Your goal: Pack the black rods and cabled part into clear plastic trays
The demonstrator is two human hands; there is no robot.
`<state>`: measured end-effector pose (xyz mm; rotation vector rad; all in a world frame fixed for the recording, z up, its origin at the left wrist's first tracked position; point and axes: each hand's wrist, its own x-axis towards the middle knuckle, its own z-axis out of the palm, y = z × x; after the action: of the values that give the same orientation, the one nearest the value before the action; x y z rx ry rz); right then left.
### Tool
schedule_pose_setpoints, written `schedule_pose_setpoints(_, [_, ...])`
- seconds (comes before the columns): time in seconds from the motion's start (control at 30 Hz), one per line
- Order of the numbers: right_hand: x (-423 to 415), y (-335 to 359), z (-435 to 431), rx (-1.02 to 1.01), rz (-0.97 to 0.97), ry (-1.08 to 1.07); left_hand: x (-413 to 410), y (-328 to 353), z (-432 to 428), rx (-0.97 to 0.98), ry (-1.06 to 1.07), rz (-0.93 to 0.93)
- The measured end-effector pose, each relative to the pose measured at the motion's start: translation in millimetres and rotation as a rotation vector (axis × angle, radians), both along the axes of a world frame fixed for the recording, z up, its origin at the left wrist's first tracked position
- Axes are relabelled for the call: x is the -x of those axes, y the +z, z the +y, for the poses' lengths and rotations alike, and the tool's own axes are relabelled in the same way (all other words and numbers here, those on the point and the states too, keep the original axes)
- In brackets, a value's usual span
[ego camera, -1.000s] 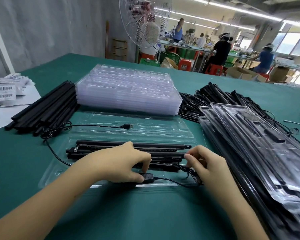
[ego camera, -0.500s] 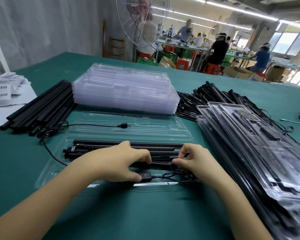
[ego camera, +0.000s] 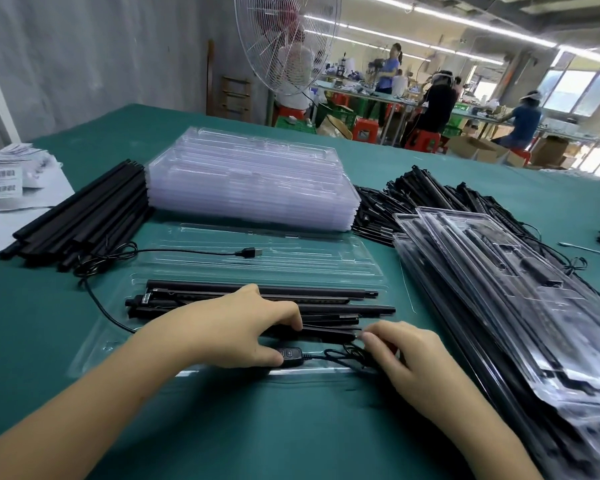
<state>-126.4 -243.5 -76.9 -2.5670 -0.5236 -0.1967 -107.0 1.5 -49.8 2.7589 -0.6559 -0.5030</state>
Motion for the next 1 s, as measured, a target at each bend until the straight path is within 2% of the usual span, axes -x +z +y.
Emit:
schedule_pose_setpoints(0.1, [13.9, 9.2, -13.4, 0.023, 0.22, 0.026, -0.4, 1.0, -0.1, 0.001, 0.004, 0.006])
schedule_pose_setpoints(0.13, [17.2, 8.6, -15.6, 0.104, 0.245, 0.044, -0.4, 1.5, 0.2, 0.001, 0.008, 0.006])
schedule_pose_setpoints(0.2, [20.0, 5.9, -14.5, 0.201, 0.173, 0.069, 0.0, 2.0, 0.7, -0.001, 0.008, 0.008])
schedule_pose_setpoints(0.3, [21.0, 1.4, -10.8, 0.011, -0.011, 0.017, 0.1, 2.6, 0.2, 0.004, 0.006, 0.011])
schedule_pose_setpoints(0.37, [20.1, -3.5, -9.3, -0.124, -0.059, -0.042, 0.3, 2.6, -0.4, 0.01, 0.005, 0.013])
schedule_pose_setpoints(0.5, [9.5, -10.4, -0.4, -0.36, 0.01, -0.19, 0.7, 1.3, 0.3, 0.012, 0.011, 0.018])
schedule_pose_setpoints(0.63, [-9.8, -6.4, 2.1, -0.45, 0.107, -0.267, -1.6, 0.8, 1.3, 0.032, -0.006, 0.005])
schedule_pose_setpoints(0.77, [-24.7, -5.3, 2.6, -0.286, 0.198, -0.278, -2.3, -0.5, 1.4, 0.028, -0.005, 0.003])
schedule_pose_setpoints(1.0, [-25.4, -11.7, 1.8, 0.0, -0.068, -0.195, -2.0, 0.2, 0.5, 0.022, 0.0, 0.007])
